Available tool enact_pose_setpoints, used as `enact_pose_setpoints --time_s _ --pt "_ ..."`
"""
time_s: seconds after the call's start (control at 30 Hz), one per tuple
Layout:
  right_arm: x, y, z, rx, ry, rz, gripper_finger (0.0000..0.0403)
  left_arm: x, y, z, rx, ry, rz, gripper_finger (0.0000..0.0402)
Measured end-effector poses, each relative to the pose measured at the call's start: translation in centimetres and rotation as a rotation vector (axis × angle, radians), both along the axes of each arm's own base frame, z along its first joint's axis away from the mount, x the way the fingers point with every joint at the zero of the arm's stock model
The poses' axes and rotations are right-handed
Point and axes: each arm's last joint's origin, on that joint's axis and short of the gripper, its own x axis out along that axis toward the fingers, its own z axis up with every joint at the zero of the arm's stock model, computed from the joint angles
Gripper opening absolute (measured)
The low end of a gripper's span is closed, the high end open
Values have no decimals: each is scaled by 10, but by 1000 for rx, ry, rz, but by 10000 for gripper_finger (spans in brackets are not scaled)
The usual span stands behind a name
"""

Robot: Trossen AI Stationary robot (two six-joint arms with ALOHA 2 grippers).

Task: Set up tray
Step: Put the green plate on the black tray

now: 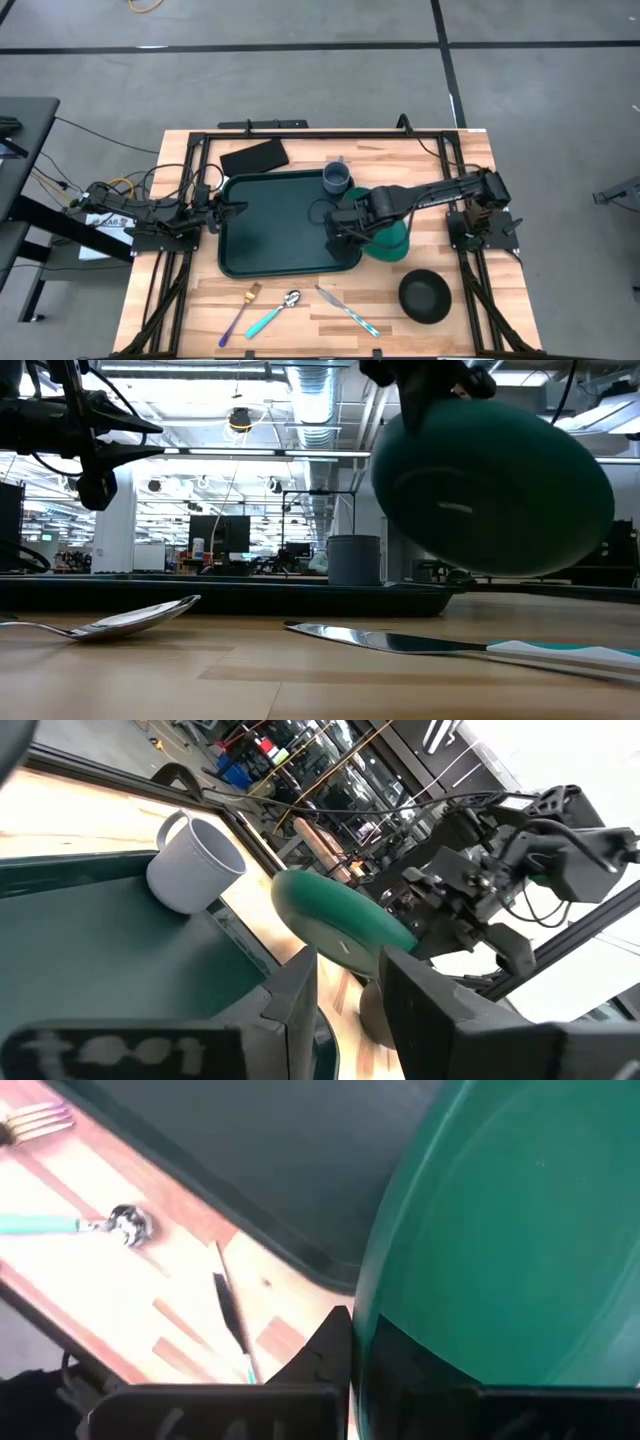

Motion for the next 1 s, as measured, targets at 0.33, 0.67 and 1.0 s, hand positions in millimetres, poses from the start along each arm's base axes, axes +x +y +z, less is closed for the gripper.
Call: enact_pose_setpoints --time_s 0.33,0.67,1.0 --pt "-3 28 10 -9 -44 184 1 0 0 0 0 0 -1 98" --pt "15 75 9 -105 -89 656 0 0 0 0 -4 -1 -1 98" --pt "30 95 -15 -182 -66 1016 0 0 -1 0 -43 -11 -20 98"
